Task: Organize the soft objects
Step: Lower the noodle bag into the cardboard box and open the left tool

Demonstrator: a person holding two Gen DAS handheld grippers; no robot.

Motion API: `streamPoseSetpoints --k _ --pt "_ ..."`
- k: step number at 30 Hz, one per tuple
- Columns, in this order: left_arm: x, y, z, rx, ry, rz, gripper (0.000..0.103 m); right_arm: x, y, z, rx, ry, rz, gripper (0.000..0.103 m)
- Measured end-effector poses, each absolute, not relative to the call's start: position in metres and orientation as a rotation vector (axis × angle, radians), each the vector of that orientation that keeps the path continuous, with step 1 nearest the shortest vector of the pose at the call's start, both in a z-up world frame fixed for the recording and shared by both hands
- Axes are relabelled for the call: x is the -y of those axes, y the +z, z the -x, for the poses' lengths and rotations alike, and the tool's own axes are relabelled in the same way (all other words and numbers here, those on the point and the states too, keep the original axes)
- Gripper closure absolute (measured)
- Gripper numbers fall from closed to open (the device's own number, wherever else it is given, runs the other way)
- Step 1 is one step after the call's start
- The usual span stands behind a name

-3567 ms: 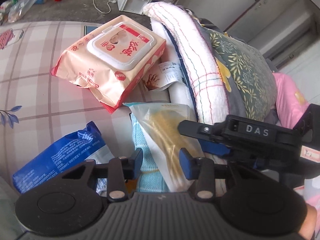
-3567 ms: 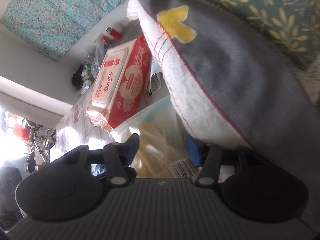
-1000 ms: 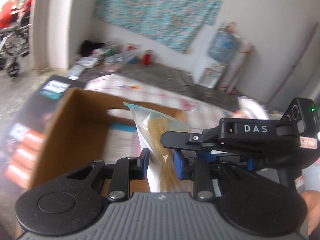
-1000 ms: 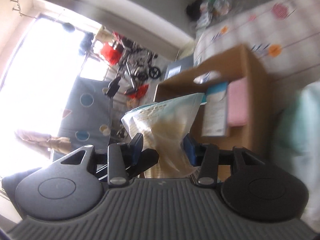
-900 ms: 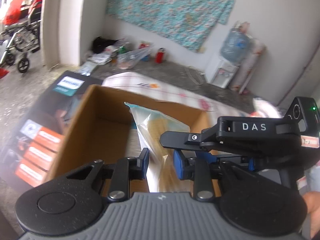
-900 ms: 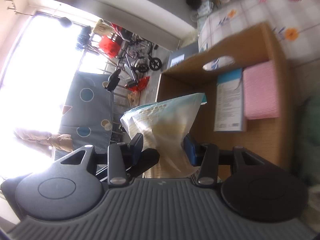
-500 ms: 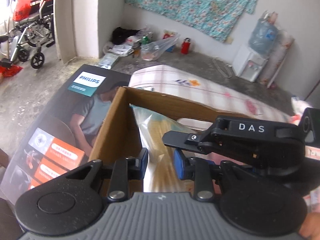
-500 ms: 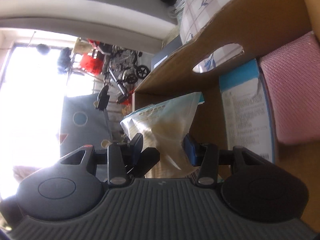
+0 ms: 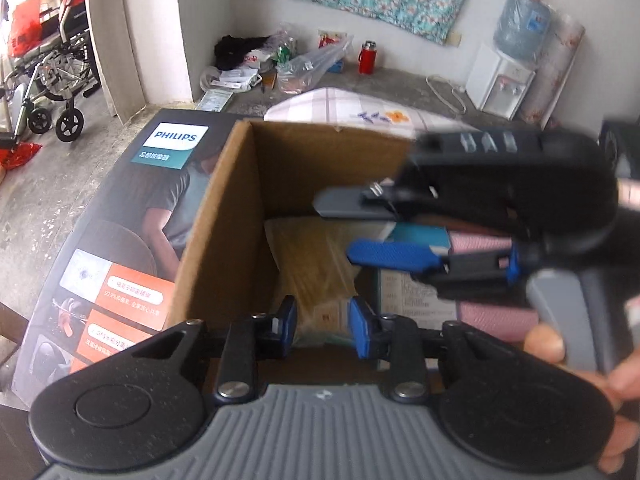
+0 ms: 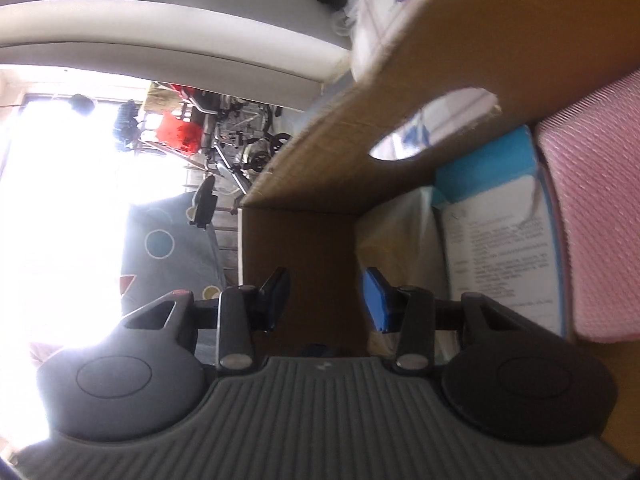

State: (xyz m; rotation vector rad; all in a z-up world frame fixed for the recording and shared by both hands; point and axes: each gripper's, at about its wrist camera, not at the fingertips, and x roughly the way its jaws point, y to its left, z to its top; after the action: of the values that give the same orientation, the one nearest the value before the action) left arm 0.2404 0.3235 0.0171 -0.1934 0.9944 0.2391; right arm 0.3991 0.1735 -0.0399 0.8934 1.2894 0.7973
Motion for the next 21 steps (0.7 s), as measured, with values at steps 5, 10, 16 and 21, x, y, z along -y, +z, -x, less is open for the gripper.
streamPoseSetpoints --k 5,10,16,21 --pt "-0.319 -0.011 -0.248 -1.111 0.284 0.159 0.074 -0.188 -0.050 -0.397 -1.350 0.750 -0.803 0.066" --pt "-0.313 -0.005 -0.237 -1.118 0.297 0.168 0.075 -0.188 -0.054 -0.397 -1.395 0.730 -0.780 0.064" --pt "-0.304 0.032 -0.212 -1.023 0.308 0.185 0.058 -0.176 -0.035 -0.386 -1.373 0.780 -0.820 0.064" --pt "-0.281 0.065 -0.185 -0.949 0.276 0.192 0.041 -0.147 0.002 -0.373 -1.313 0.861 -0.833 0.062"
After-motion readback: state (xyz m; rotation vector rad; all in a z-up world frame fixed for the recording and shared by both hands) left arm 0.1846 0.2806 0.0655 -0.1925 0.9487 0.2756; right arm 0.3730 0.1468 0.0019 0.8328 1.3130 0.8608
